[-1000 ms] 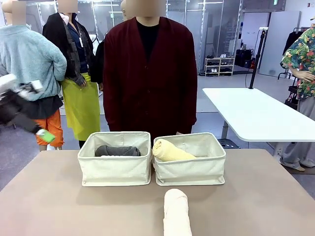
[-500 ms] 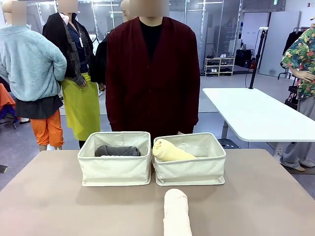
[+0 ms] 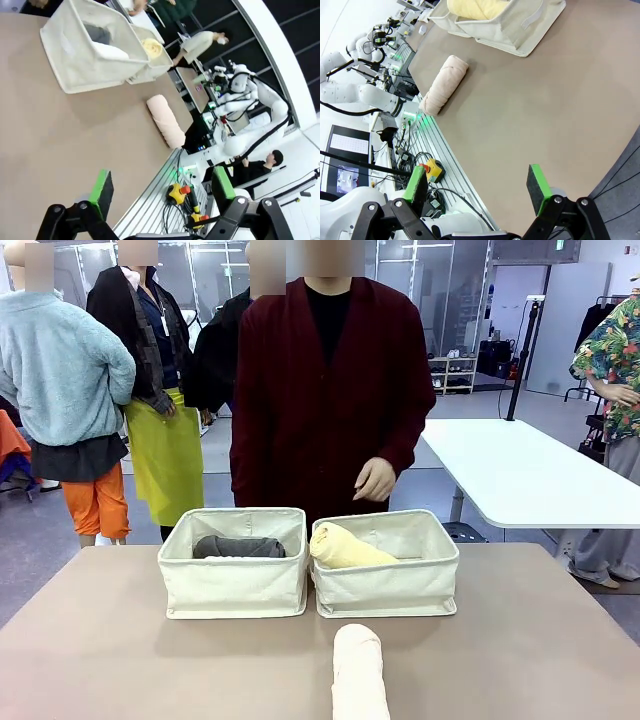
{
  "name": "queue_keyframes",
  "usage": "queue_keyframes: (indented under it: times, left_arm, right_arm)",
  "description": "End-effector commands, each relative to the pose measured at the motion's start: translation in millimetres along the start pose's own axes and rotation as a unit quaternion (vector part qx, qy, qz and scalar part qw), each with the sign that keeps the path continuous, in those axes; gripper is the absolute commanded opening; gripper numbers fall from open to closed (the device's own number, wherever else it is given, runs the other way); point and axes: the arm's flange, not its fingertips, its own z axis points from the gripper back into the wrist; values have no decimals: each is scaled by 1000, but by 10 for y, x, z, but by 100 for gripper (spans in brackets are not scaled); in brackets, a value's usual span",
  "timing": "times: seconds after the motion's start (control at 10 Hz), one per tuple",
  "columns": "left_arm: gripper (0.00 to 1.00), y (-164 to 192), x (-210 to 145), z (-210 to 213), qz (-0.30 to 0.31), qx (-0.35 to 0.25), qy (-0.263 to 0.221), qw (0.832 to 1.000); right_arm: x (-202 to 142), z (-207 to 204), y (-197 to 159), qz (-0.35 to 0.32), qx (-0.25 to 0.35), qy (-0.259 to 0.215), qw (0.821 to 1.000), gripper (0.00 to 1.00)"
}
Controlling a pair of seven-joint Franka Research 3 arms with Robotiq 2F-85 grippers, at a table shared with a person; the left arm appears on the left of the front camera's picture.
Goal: Divide the towels into two baskets.
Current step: Pick up one hotel-folded towel from the bottom of the table and place it in the Fabric basket indicated by the person.
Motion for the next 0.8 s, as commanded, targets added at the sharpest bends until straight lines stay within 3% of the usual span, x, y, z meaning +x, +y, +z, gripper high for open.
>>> queue_keyframes:
  times: [0.0,0.3,0.4,0.7]
  left_arm:
    - [100,-124,105,183,4,10,-17,1000]
    - [100,-121,441,59,-23,40,3,999]
    - [100,-107,149,209,-8,23,-9,1000]
    - [100,-107,149,209,-8,23,-9,1000]
  right_arm:
    - [-27,-25,42,0,-7,4,1000,100]
    - [-27,-25,42,0,-7,4,1000,100]
    - [-27,-25,42,0,-7,4,1000,100]
    - [-27,-25,42,0,-7,4,1000,100]
